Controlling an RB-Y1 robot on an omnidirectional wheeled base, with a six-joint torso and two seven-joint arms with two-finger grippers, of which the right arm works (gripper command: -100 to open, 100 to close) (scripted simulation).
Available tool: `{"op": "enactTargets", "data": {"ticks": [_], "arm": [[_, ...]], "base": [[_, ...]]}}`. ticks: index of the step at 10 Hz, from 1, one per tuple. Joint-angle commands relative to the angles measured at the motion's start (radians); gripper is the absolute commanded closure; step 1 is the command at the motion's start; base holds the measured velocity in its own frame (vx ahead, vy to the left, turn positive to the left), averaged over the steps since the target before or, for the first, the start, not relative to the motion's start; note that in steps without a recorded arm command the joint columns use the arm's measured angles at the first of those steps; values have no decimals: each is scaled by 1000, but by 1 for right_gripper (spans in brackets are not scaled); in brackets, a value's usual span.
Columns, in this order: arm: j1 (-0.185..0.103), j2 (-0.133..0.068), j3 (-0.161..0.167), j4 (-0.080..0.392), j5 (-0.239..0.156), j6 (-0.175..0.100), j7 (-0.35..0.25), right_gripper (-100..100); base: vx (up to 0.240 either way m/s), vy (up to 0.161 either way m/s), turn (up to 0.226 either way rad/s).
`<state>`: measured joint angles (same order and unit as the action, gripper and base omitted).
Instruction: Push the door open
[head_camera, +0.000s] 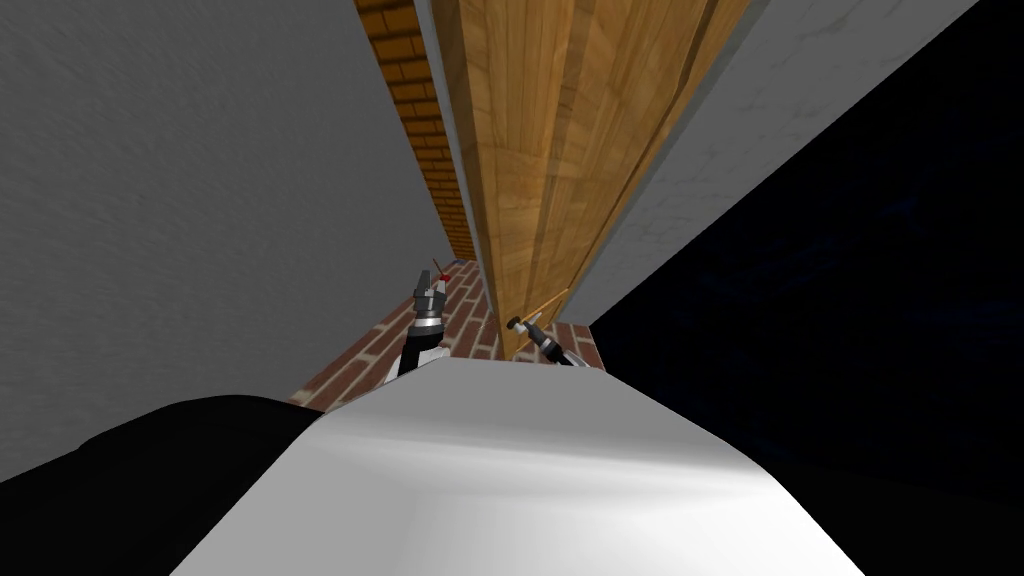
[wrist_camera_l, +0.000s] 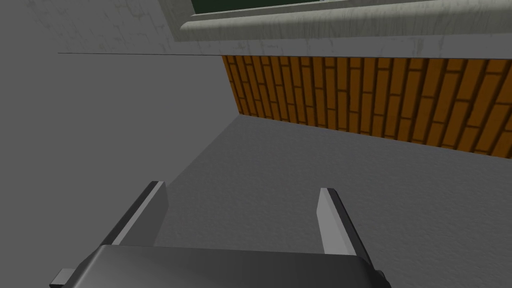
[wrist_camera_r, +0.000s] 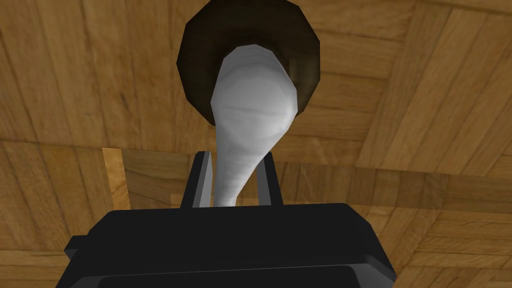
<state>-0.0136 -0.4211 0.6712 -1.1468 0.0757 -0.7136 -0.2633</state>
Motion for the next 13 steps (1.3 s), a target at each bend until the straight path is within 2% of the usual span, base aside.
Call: {"op": "enactTargets", "data": {"ticks": [1,3,4,6,13], "arm": [[11,-22,15,-14,3,-17,-7,100],[17,-40,34,-28,7,-28,-17,100],[17,-40,34,-28,7,-28,-17,100],[23,-58,52,-41,10,-37,-26,100],[23,-58,52,-41,10,-37,-26,100]], "base": [[-68,-80,37],[-50,-75,57],[-50,-32,-36],[-47,-64,41],[-4,-6,4]]}}
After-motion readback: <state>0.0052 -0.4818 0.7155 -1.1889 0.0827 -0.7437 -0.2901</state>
